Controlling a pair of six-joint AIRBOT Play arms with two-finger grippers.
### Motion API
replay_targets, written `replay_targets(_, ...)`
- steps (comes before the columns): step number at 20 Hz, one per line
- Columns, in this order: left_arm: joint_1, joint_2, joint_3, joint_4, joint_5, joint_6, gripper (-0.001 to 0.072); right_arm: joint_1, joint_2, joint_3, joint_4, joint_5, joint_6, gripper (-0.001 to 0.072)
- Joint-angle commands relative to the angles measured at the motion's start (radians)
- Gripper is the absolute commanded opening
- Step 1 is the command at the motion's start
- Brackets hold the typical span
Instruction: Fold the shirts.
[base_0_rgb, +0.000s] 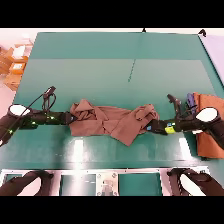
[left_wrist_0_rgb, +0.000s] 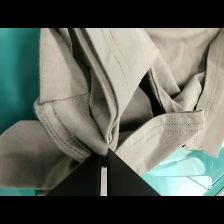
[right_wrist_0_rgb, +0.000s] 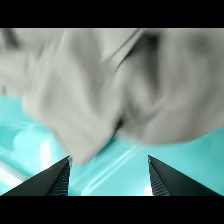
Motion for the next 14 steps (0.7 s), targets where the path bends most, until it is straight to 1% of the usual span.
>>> replay_targets(1, -0.001, -0.004, -0.003, 0.000, 0.000, 0.002, 0.0024, 0.133, 0.001, -0.130, 0.134, -0.116, 0.034, 0.0551)
replay_targets(4, -0.001, -0.004, -0.003, 0.000, -0.001, 0.002, 0.0024, 0.304, -0.129, -0.157, 0.208, -0.320, 0.034, 0.0551)
replay_targets(7, -0.001, -0.004, -0.003, 0.000, -0.008, 0.002, 0.0024, 0.429, -0.275, -0.091, 0.232, -0.425, 0.033, 0.0546)
replay_targets(8, -0.001, -0.004, -0.003, 0.000, -0.009, 0.006, 0.0024, 0.453, -0.302, -0.062, 0.232, -0.440, 0.031, 0.0394)
replay_targets(9, -0.001, -0.004, -0.003, 0.001, -0.009, 0.006, 0.0024, 0.471, -0.313, -0.026, 0.230, -0.435, 0.028, 0.0112)
replay_targets(10, -0.001, -0.004, -0.003, 0.001, -0.009, 0.006, 0.0024, 0.476, -0.308, 0.015, 0.230, -0.402, 0.021, 0.0033)
replay_targets(11, -0.001, -0.004, -0.003, 0.002, -0.007, 0.006, 0.0024, 0.475, -0.287, 0.074, 0.226, -0.336, 0.018, 0.0017)
replay_targets(13, -0.001, -0.004, -0.003, 0.010, -0.003, 0.006, 0.0024, 0.443, -0.206, 0.223, 0.219, -0.186, 0.031, 0.0016)
replay_targets(14, -0.001, -0.004, -0.003, 0.012, -0.004, 0.006, 0.0024, 0.396, -0.156, 0.327, 0.211, -0.132, 0.045, 0.0016)
